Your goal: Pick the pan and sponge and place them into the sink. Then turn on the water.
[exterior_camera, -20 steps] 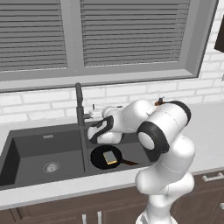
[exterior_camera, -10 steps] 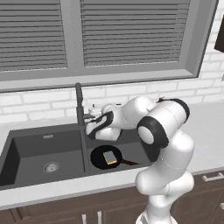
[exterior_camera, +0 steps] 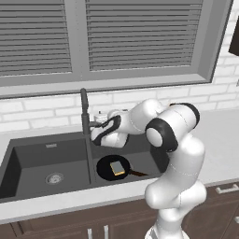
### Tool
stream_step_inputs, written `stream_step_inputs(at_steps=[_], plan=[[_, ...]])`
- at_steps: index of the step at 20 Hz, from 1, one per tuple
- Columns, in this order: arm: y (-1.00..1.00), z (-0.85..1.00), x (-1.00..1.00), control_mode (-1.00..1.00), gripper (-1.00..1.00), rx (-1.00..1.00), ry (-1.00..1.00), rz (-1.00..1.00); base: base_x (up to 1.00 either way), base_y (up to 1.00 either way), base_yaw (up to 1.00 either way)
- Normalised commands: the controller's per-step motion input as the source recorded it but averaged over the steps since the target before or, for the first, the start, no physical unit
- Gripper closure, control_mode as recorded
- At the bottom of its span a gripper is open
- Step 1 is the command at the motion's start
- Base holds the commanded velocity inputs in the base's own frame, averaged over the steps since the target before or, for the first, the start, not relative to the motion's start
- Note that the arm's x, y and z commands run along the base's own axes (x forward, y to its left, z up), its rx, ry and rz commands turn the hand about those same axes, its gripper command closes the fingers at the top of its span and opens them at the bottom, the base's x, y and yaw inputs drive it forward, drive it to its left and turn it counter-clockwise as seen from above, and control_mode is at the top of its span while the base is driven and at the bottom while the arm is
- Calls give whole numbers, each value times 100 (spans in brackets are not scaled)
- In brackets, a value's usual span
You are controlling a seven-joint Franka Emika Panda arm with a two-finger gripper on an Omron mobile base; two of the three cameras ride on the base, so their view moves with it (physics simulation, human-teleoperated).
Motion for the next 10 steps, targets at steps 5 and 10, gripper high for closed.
stream_step_inputs(at_steps=[5, 10], plan=[[10, -25, 15, -100, -100, 0, -6, 0, 0, 0, 0], [12, -28, 6, -100, -100, 0, -4, 0, 0, 0, 0]])
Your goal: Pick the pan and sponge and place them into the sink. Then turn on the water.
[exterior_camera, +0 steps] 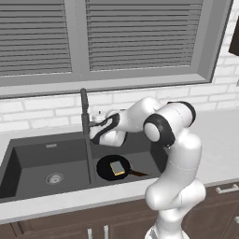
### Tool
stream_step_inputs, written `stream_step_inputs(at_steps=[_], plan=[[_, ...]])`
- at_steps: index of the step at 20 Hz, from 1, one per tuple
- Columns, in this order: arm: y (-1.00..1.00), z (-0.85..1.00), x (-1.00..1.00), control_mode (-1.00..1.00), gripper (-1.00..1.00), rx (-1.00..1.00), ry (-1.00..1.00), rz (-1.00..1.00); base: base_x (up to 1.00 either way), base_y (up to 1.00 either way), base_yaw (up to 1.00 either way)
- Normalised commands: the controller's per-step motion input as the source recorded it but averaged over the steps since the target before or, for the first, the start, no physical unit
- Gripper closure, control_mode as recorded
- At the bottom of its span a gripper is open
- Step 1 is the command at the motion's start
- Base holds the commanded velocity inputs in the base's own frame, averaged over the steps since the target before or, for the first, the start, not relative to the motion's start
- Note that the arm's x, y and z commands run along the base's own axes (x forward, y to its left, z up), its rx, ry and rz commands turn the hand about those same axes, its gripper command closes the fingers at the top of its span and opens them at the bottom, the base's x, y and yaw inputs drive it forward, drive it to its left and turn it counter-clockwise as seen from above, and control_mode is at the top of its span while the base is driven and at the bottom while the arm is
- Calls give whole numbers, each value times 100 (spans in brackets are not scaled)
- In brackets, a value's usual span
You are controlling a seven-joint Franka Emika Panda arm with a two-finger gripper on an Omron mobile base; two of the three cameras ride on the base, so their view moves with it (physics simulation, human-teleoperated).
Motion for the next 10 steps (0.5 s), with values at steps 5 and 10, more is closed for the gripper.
stream_step_inputs(at_steps=[5, 10], plan=[[9, -18, 3, -100, -100, 0, -3, 0, 0, 0, 0], [0, -1, 6, -100, -100, 0, -2, 0, 0, 0, 0]])
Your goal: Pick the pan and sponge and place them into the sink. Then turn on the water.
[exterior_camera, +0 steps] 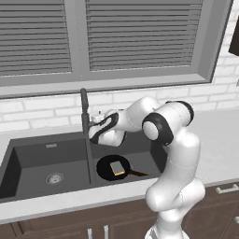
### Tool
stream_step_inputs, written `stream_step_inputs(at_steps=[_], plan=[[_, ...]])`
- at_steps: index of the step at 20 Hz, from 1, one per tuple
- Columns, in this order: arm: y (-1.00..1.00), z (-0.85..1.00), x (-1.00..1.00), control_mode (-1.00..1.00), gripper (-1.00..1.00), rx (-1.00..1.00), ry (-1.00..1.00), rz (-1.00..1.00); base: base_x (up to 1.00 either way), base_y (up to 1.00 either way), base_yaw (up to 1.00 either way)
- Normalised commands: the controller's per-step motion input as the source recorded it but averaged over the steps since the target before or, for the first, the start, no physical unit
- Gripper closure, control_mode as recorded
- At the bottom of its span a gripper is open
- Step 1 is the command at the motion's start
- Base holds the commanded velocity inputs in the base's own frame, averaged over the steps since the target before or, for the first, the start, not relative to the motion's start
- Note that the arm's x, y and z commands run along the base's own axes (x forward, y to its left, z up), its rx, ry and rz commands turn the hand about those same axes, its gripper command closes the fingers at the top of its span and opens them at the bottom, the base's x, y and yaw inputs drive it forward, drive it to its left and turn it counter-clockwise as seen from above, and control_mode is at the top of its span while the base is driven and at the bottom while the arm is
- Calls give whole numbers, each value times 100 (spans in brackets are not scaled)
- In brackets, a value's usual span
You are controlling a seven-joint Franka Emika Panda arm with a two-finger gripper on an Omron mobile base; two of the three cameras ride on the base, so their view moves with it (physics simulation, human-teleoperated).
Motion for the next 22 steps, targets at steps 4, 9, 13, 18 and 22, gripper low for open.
stream_step_inputs(at_steps=[4, 9, 13, 18, 22], plan=[[0, -1, 22, -100, -100, 0, -1, 0, 0, 0, 0], [0, -8, 22, -100, -100, 0, -1, 0, 0, 0, 0], [2, -13, 16, -100, -100, 0, -1, -1, 0, 0, 0], [3, -12, 15, -100, -100, 0, -1, -1, 0, 0, 0], [4, -16, 13, -100, -100, 0, -2, -1, 0, 0, 0]])
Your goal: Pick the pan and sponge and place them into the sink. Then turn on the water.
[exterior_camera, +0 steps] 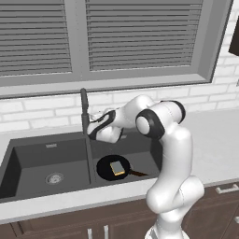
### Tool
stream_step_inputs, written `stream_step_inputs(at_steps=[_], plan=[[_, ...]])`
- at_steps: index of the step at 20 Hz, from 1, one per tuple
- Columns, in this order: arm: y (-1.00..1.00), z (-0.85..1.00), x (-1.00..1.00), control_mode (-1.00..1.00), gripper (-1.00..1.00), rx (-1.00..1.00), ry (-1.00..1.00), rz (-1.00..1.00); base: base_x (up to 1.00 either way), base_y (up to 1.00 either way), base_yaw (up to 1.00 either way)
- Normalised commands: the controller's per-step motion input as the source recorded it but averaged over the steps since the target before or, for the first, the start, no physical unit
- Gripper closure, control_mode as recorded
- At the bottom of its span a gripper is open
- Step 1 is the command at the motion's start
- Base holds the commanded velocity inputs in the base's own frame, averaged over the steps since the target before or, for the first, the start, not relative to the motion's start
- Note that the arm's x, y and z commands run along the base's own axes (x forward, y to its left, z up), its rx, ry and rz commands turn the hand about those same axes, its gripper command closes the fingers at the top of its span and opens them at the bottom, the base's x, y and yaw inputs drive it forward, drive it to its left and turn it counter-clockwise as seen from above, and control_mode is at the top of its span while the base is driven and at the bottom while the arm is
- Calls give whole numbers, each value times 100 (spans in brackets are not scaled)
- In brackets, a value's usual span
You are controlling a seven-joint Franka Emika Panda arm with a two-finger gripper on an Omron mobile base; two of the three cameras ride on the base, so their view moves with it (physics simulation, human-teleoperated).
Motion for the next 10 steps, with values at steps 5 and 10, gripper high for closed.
stream_step_inputs(at_steps=[5, 10], plan=[[6, -17, 11, -100, -100, 0, -2, -1, 0, 0, 0], [6, -16, 12, -100, -100, 0, -2, -1, 0, 0, 0]])
